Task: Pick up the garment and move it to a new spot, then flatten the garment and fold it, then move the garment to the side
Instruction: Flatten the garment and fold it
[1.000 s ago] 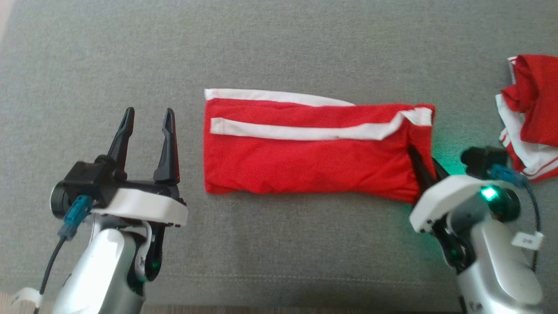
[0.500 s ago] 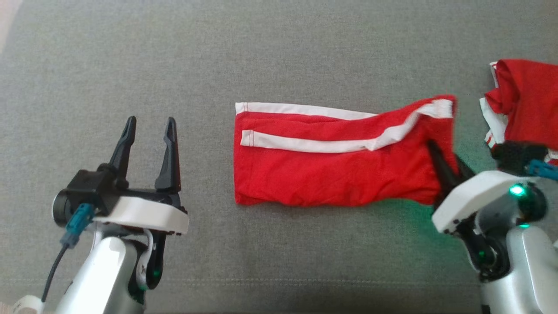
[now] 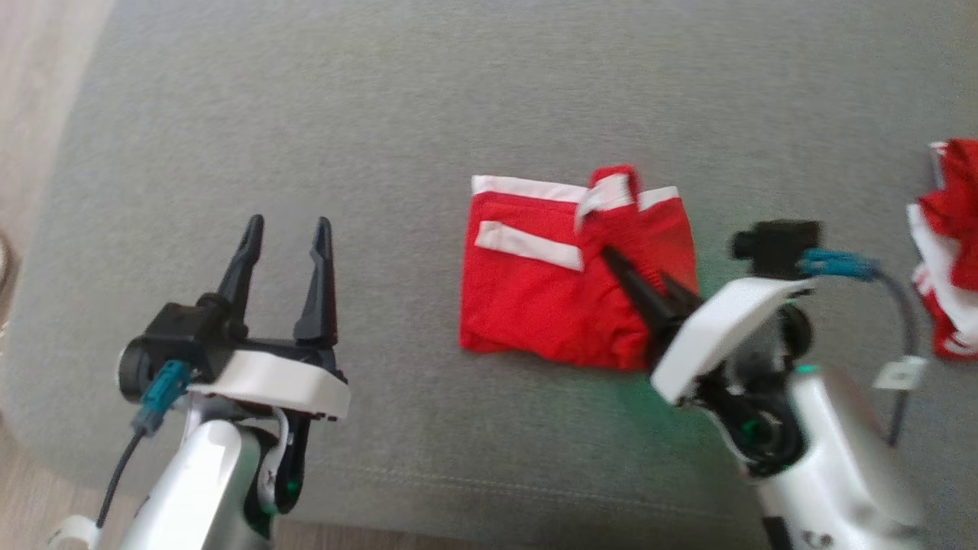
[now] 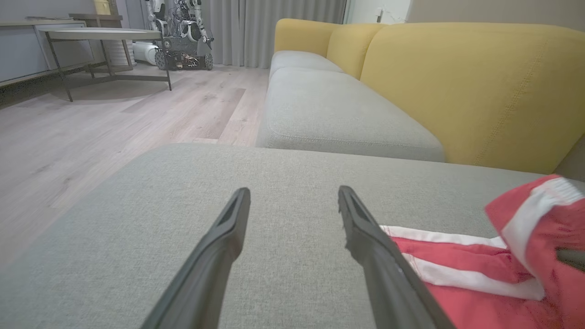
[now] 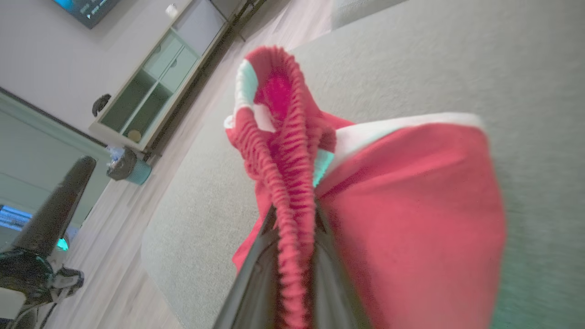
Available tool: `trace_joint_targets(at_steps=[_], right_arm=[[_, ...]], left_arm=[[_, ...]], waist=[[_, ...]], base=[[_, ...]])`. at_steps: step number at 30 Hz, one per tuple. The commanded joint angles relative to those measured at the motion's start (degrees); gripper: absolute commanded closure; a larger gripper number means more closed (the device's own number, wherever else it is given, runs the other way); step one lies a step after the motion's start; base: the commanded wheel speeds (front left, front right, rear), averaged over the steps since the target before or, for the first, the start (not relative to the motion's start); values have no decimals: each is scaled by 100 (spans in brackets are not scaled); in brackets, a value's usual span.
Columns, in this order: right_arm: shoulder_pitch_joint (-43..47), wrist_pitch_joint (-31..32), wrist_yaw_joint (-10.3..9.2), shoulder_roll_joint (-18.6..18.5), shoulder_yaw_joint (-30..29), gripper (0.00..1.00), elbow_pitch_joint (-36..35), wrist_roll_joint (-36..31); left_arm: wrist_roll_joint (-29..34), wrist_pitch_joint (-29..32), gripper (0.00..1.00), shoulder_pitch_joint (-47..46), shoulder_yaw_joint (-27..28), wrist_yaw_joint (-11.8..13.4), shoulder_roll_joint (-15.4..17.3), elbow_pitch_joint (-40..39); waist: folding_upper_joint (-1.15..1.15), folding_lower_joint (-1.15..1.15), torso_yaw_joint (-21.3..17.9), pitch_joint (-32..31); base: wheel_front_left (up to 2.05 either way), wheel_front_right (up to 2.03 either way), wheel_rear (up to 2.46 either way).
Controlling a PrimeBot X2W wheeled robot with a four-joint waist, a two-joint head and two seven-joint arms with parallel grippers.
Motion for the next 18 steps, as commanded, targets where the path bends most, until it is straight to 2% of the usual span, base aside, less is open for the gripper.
trace_joint_targets(at_steps=[1, 6, 10, 11, 12, 13, 18], right_arm=[[-243, -130, -4, 74, 200, 100, -62, -59], [-690, -756, -4, 76, 584, 100, 1059, 264], [-1029, -1264, -4, 76, 816, 100, 1630, 456], [-1103, -1397, -4, 76, 860, 78, 1738, 494], [-1173, -1524, -4, 77, 910, 45, 1830, 540], [-1242, -1617, -4, 77, 981, 0, 1916, 580], [-1493, -2156, -4, 77, 1294, 0, 2052, 709]], left_arm=[[8, -43, 0, -235, 186, -37, 80, -141], [2, -59, 0, -260, 167, -93, -1, -50], [9, -69, 0, -252, 200, -118, -25, -5], [12, -71, 0, -252, 213, -123, -28, 1], [16, -72, 0, -252, 225, -128, -29, 6], [21, -73, 0, -252, 239, -132, -30, 9], [65, -77, 0, -270, 301, -134, -20, 6]], waist=[[0, 0, 162, 48], [0, 0, 413, 108], [0, 0, 479, 159], [0, 0, 479, 173], [0, 0, 474, 185], [0, 0, 462, 198], [0, 0, 336, 227]], base=[[0, 0, 0], [0, 0, 0], [0, 0, 0], [0, 0, 0], [0, 0, 0], [0, 0, 0], [0, 0, 0]])
